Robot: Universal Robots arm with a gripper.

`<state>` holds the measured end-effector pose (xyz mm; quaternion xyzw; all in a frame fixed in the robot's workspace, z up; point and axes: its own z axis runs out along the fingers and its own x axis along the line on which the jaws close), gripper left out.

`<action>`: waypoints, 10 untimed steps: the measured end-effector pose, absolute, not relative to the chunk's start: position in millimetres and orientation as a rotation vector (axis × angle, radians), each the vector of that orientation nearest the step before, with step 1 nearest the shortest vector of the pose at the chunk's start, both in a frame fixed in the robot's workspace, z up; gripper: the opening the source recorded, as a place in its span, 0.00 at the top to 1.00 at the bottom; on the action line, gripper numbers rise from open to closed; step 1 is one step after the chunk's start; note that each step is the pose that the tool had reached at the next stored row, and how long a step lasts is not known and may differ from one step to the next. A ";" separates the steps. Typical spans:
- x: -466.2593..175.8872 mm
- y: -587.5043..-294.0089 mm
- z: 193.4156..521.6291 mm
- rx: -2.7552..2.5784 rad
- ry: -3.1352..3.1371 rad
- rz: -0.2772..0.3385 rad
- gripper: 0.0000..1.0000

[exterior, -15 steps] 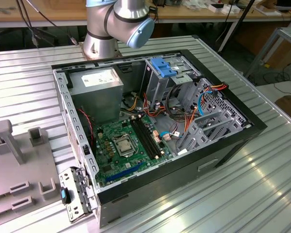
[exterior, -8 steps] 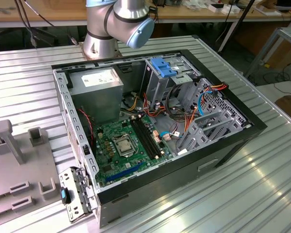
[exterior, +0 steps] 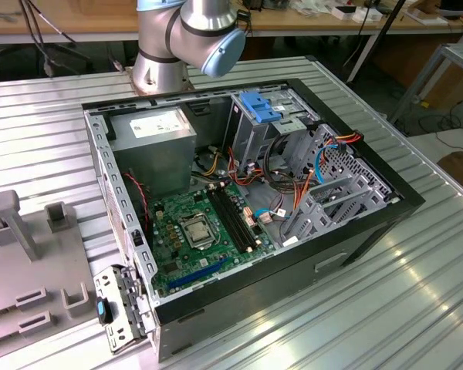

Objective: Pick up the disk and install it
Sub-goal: 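Pick up the disk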

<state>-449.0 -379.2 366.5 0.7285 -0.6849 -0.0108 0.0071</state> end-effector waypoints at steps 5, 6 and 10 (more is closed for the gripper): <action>-449.0 -379.2 361.4 2.284 -2.147 -0.022 0.46; -449.0 -379.1 359.7 2.285 -2.148 -0.019 0.46; -449.1 -379.1 349.7 2.286 -2.149 -0.015 0.46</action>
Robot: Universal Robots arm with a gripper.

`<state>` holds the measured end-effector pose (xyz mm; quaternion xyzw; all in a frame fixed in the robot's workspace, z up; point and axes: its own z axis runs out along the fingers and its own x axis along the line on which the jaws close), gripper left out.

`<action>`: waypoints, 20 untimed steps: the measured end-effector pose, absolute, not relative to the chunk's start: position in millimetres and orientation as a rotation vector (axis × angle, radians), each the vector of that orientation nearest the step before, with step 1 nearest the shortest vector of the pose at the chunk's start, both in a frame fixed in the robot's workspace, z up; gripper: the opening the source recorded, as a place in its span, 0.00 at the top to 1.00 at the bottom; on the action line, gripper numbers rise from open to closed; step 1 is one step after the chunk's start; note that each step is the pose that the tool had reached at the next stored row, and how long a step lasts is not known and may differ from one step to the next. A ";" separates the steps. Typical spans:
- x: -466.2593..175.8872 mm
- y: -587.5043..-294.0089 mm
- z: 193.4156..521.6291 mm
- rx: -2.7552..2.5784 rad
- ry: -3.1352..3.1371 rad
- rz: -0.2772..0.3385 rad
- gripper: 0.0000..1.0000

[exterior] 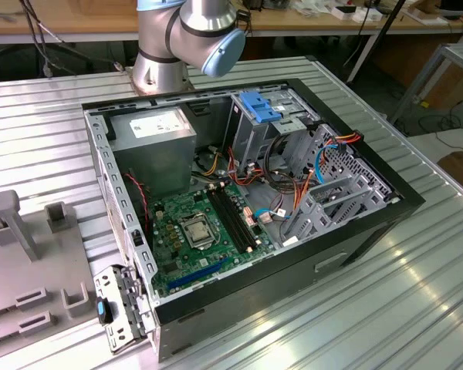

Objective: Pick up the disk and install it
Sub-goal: 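Pick up the disk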

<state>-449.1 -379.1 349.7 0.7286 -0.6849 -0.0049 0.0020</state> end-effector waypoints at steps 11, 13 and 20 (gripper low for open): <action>-450.8 -379.0 322.6 2.286 -2.149 -0.015 0.46; -451.0 -378.9 319.3 2.286 -2.149 -0.015 0.46; -450.9 -378.6 316.8 2.286 -2.149 -0.015 0.46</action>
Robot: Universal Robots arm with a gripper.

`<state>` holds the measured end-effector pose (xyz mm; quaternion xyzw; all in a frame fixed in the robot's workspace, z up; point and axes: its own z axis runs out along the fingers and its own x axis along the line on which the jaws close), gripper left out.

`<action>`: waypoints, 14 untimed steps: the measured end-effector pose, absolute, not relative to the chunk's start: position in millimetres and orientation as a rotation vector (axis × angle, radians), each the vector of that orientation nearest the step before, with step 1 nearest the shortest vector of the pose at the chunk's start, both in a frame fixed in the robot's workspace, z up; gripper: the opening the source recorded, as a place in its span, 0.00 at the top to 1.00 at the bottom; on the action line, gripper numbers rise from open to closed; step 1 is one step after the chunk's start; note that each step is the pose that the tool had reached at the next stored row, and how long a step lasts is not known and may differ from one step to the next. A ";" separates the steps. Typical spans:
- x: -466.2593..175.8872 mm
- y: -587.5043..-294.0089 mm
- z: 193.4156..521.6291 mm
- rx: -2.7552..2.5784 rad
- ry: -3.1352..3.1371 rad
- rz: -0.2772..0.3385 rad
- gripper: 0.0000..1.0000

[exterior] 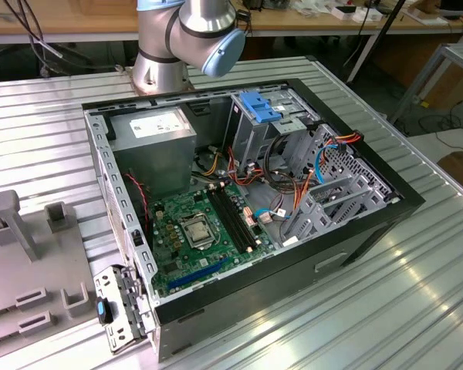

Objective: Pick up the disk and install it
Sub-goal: 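Pick up the disk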

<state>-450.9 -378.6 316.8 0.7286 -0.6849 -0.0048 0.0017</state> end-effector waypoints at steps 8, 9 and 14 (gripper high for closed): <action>-451.0 -378.4 305.6 2.287 -2.150 -0.018 0.47; -451.0 -378.4 305.5 2.287 -2.150 -0.018 0.54; -451.0 -375.8 304.7 2.288 -2.151 -0.019 0.54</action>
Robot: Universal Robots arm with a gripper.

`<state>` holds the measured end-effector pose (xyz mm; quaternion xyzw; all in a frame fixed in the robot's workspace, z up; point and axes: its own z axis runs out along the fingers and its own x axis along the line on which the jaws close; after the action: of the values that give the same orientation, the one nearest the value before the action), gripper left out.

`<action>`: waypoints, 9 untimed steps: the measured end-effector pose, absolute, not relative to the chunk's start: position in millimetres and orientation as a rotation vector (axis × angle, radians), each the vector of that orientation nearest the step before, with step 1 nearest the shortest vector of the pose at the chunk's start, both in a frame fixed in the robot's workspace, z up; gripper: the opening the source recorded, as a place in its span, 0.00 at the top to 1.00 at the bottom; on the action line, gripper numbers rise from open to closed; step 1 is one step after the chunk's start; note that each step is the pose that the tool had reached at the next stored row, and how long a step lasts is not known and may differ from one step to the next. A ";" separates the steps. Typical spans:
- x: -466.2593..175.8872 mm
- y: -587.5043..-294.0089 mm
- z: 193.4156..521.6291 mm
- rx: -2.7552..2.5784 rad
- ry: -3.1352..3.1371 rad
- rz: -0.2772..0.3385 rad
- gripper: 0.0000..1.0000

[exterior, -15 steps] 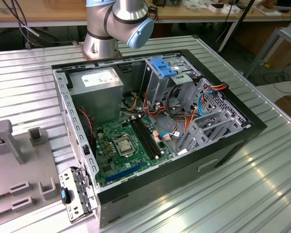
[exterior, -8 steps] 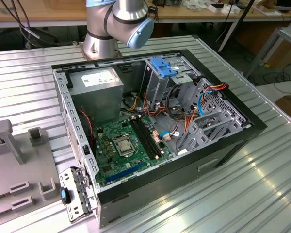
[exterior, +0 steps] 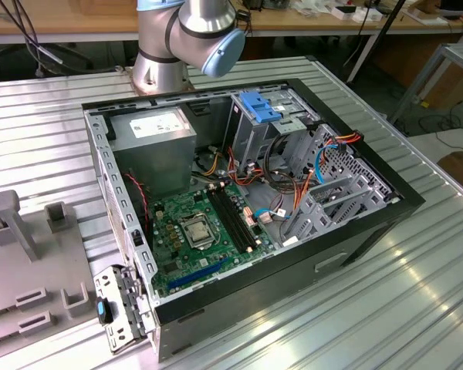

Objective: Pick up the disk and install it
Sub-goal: 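Pick up the disk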

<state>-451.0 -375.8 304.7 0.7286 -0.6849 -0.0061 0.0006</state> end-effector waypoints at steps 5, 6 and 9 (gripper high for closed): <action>-451.0 -374.8 304.4 2.288 -2.151 -0.019 0.54; -451.0 -375.1 304.4 2.288 -2.151 -0.019 0.54; -451.0 -375.3 304.3 2.288 -2.151 -0.019 0.54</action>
<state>-451.0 -375.3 304.3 0.7286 -0.6849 -0.0062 0.0005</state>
